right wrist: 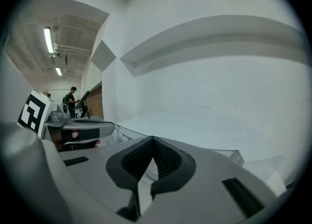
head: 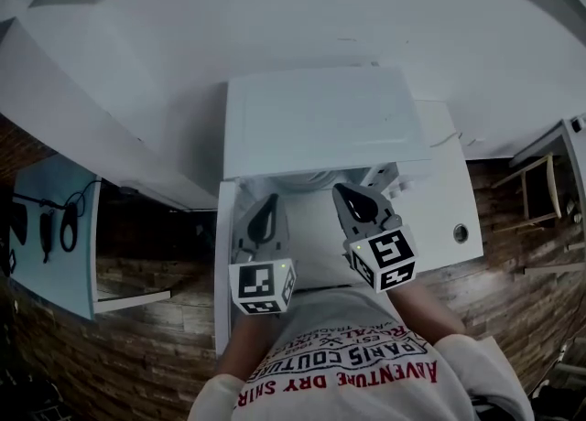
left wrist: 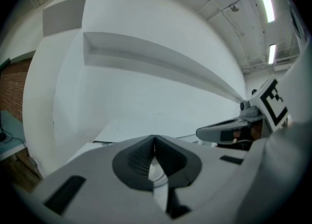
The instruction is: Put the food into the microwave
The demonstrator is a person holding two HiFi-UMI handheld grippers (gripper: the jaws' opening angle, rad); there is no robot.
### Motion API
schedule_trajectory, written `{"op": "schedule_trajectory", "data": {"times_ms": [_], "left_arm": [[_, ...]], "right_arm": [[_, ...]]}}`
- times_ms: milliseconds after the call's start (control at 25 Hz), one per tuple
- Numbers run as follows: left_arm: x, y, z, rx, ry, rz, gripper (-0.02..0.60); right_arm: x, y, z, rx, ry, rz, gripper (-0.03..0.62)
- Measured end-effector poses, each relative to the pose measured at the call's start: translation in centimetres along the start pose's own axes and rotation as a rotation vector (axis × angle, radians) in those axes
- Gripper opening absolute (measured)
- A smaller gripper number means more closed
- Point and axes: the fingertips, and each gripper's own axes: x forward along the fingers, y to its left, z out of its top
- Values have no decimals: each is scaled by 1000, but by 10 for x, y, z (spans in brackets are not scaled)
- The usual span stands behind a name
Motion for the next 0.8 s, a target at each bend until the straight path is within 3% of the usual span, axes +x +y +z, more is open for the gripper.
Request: {"op": "schedule_trajectory", "data": {"times_ms": [200, 800], "left_arm": [[-4, 0, 7, 36, -13, -10, 6], [-4, -3, -8, 21, 17, -21, 6]], "right_arm": [[-5, -1, 2, 33, -34, -27, 12], [-1, -7, -6, 68, -17, -59, 11]]}}
